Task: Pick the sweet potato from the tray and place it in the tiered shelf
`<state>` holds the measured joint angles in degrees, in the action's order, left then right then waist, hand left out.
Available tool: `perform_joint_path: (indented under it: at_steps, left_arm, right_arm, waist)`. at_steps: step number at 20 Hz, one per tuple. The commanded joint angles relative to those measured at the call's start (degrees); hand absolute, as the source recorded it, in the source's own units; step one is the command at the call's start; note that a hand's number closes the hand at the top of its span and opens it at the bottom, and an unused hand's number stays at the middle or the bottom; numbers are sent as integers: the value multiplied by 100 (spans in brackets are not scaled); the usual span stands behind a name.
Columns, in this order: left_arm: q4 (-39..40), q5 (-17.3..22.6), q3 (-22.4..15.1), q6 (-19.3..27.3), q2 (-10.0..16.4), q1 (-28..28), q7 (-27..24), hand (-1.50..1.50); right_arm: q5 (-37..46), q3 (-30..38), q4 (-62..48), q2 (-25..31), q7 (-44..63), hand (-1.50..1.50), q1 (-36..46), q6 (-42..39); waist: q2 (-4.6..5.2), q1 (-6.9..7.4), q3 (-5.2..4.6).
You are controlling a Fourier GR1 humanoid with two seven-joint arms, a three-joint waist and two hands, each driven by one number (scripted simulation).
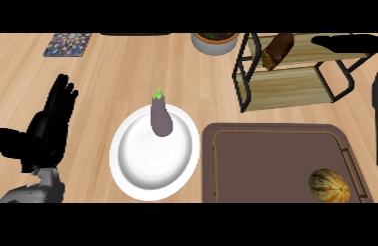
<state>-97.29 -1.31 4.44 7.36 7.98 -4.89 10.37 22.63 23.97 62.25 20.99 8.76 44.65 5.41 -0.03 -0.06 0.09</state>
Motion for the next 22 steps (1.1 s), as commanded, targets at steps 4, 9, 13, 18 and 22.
perform_joint_path:
  at_steps: [4, 9, 13, 18, 22]
  left_arm:
    - [135, 146, 191, -162, 106, 35, -126, 0]
    - [-202, 122, 170, -39, 116, -210, 454, 0]
    - [-37, 128, 163, -182, 27, 329, -227, 0]
    - [-38, 30, 87, -50, -112, 141, -226, 0]
    - [84, 26, 113, -71, -104, 88, -135, 0]
  right_arm:
    - [-510, 539, 1127, 439, 848, -150, -669, -104]
    - [-1155, 1254, 1123, 1325, 1124, -150, -981, -792]
    - [-1809, 1886, 1029, 1808, 943, -150, -1571, -1408]
    - [-2384, 2238, 904, 2203, 770, -150, -2063, -2000]
    - [-2598, 2469, 474, 2327, 8, -150, -2542, -2311]
  waist:
    - [-27, -86, -12]
    - [-19, -57, -7]
    - [-13, -49, -8]
    - [-6, -19, -9]
    - [0, -8, -8]
